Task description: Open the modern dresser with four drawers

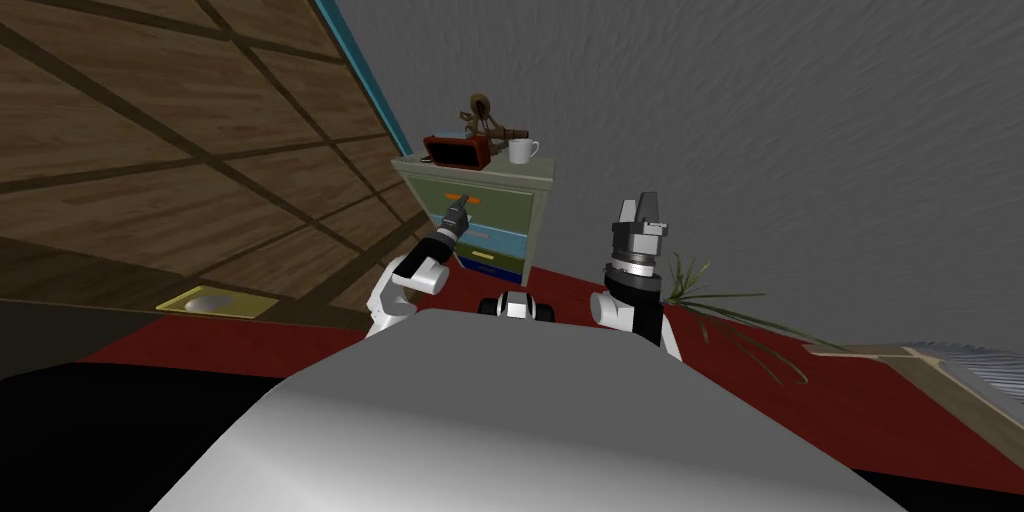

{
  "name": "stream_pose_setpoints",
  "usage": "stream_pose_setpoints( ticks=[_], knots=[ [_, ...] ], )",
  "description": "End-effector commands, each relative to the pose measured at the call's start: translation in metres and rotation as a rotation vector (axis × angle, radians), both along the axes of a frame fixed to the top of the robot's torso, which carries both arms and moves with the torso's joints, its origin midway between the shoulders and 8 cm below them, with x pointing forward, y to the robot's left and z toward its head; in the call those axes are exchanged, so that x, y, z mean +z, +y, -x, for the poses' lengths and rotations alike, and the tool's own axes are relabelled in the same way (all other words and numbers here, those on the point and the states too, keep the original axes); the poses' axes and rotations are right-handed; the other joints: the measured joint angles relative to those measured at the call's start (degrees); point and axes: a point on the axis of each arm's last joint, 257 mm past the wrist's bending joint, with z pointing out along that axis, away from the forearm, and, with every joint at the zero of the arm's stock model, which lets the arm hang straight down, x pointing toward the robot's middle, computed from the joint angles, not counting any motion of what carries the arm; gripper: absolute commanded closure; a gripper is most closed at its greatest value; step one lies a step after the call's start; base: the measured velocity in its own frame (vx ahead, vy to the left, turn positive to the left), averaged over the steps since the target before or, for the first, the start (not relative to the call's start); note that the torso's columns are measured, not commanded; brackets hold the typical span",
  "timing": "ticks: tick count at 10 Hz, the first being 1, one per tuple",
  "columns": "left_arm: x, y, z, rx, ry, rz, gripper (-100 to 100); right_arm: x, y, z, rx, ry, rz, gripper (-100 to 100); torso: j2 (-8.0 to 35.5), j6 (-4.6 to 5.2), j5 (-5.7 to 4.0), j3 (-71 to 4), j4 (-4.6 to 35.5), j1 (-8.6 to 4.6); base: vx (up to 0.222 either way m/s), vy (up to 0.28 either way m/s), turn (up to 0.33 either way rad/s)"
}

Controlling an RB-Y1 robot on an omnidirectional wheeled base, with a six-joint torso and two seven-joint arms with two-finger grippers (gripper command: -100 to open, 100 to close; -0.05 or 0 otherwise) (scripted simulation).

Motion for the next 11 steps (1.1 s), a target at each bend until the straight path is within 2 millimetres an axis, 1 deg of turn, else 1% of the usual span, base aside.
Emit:
stream_pose_setpoints(
  ticks=[1, 5, 7, 8, 9, 11],
  knots=[
    [-0.013, 0.001, -0.004, 0.003, 0.062, -0.018, -100, 0.000, 0.000, 0.000, 0.000, 0.000, 0.000, 0, -0.10, -0.01, 0.02, -0.06, -0.03, 0.04, 0.071, 0.023, -0.065],
    [-0.026, 0.003, -0.007, 0.009, 0.124, -0.038, -100, 0.000, 0.000, 0.000, 0.000, 0.000, 0.000, 0, -0.01, -0.01, 0.00, -0.01, -0.01, -0.02, 0.066, 0.025, -0.045],
    [-0.021, 0.004, -0.007, 0.012, 0.118, -0.035, -100, 0.000, 0.000, 0.000, 0.000, 0.000, 0.000, 0, 0.09, -0.01, -0.01, 0.05, 0.02, -0.05, 0.060, 0.008, -0.015],
    [-0.022, 0.003, -0.006, 0.010, 0.117, -0.035, -100, 0.000, 0.000, 0.000, 0.000, 0.000, 0.000, 0, -0.19, 0.00, -0.02, -0.10, -0.04, -0.06, 0.064, 0.002, -0.005],
    [-0.022, 0.003, -0.006, 0.010, 0.118, -0.035, 100, 0.000, 0.000, 0.000, 0.000, 0.000, 0.000, 0, -0.09, -0.01, -0.01, -0.08, -0.05, -0.04, 0.009, 0.000, 0.001],
    [-0.018, 0.000, -0.001, 0.000, 0.114, -0.036, 100, 0.000, 0.000, 0.000, 0.000, 0.000, 0.000, 0, 0.32, -0.02, 0.12, 0.23, -0.16, 0.07, -0.158, 0.027, 0.059]
  ],
)
